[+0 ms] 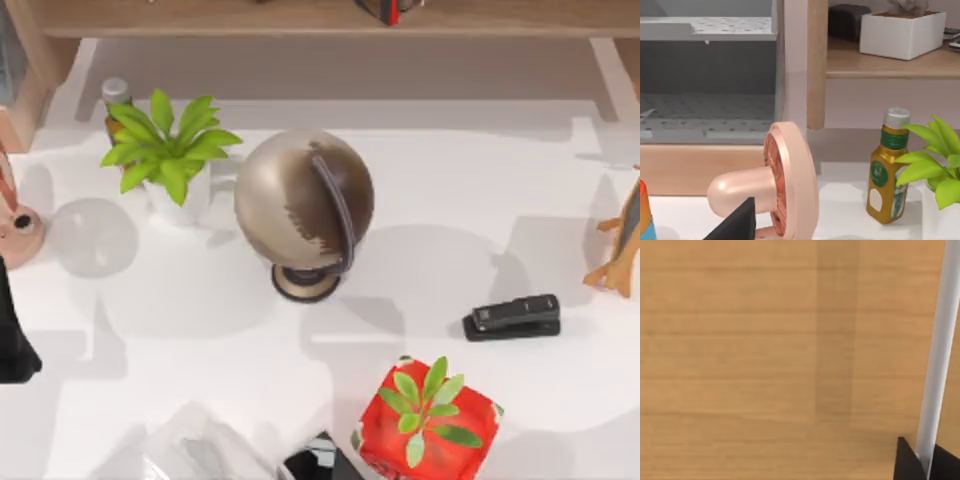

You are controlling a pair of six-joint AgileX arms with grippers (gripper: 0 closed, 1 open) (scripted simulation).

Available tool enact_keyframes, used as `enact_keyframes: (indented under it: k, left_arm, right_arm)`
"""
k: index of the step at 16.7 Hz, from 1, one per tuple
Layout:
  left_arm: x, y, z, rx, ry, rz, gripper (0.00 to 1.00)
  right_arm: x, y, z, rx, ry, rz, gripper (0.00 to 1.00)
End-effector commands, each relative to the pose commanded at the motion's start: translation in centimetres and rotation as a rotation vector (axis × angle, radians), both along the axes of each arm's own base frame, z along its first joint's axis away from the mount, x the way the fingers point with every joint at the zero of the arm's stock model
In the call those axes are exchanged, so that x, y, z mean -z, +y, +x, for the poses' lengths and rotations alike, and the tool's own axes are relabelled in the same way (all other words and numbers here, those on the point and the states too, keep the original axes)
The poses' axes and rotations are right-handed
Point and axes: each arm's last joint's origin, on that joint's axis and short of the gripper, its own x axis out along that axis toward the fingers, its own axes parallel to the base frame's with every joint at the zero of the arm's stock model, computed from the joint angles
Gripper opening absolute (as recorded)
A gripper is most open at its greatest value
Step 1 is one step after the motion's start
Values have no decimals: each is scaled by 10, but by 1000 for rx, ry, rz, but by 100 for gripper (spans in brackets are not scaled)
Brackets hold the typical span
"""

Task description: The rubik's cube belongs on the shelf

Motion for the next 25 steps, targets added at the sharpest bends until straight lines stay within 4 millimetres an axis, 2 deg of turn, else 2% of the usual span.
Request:
enact_keyframes:
  k: [6, 12, 14, 19, 25]
  left_arm:
    - [0, 0, 0, 0, 0, 0, 100]
    - [0, 0, 0, 0, 0, 0, 100]
    - [0, 0, 0, 0, 0, 0, 100]
    - [0, 0, 0, 0, 0, 0, 100]
    - [0, 0, 0, 0, 0, 0, 100]
  right_arm:
    - [-1, -1, -5, 2, -5, -2, 0]
    - [2, 1, -56, 0, 5, 4, 0]
    - [1, 1, -64, 0, 0, 0, 0]
    - [1, 0, -68, 4, 0, 4, 0]
    - [2, 1, -118, 1, 2, 3, 0]
